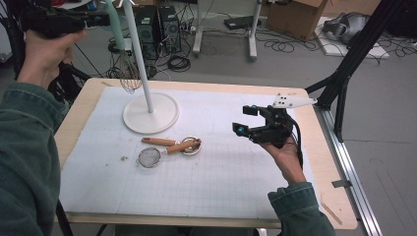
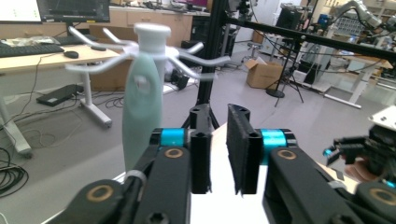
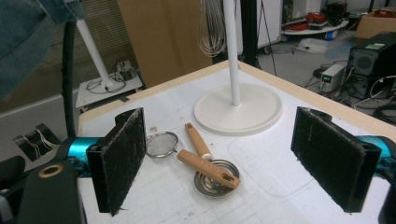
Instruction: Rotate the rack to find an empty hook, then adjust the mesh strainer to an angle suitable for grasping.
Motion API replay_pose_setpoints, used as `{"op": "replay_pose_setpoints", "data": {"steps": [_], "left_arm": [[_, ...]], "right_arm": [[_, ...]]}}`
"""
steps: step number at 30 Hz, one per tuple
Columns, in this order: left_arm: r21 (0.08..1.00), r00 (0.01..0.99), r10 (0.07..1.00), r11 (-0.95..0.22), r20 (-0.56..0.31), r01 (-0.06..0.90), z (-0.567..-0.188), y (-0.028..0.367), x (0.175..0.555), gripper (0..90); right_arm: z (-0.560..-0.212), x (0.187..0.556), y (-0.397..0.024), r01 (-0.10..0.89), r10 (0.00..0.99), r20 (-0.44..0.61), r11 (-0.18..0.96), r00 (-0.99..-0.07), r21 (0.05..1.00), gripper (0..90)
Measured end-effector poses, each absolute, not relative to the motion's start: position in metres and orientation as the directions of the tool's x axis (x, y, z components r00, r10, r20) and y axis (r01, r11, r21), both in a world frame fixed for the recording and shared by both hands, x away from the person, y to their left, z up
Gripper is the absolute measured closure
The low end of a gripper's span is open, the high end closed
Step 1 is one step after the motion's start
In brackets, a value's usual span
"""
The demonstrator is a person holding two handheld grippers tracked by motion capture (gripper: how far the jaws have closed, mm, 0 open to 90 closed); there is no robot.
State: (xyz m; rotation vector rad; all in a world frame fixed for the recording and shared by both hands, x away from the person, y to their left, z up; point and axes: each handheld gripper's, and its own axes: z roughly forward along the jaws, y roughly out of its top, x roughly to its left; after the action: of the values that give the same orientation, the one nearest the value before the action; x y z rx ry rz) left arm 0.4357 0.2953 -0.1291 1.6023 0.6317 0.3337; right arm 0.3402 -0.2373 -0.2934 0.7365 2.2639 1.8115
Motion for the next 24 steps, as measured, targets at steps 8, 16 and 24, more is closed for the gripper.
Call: {"op": "replay_pose_setpoints", "data": {"steps": [8, 16, 24], "left_arm": [[0.978, 0.825, 0.548, -0.056, -0.138, 0.201, -0.153, 0.303, 0.412, 58.7], [0.97, 0.827, 0.545, -0.09, -0.14, 0.224, -0.192, 0.304, 0.392, 48.4], [0.971, 0.837, 0.531, -0.101, -0.133, 0.219, -0.222, 0.3, 0.376, 43.2]], "right_arm": [[-0.297, 0.345, -0.232, 0.286, 0.45, 0.182, 0.175, -0.874, 0.942, 17.1], [-0.3, 0.347, -0.226, 0.299, 0.453, 0.178, 0.212, -0.873, 0.93, 17.1], [-0.304, 0.342, -0.214, 0.291, 0.469, 0.144, 0.257, -0.871, 0.922, 17.1]]}}
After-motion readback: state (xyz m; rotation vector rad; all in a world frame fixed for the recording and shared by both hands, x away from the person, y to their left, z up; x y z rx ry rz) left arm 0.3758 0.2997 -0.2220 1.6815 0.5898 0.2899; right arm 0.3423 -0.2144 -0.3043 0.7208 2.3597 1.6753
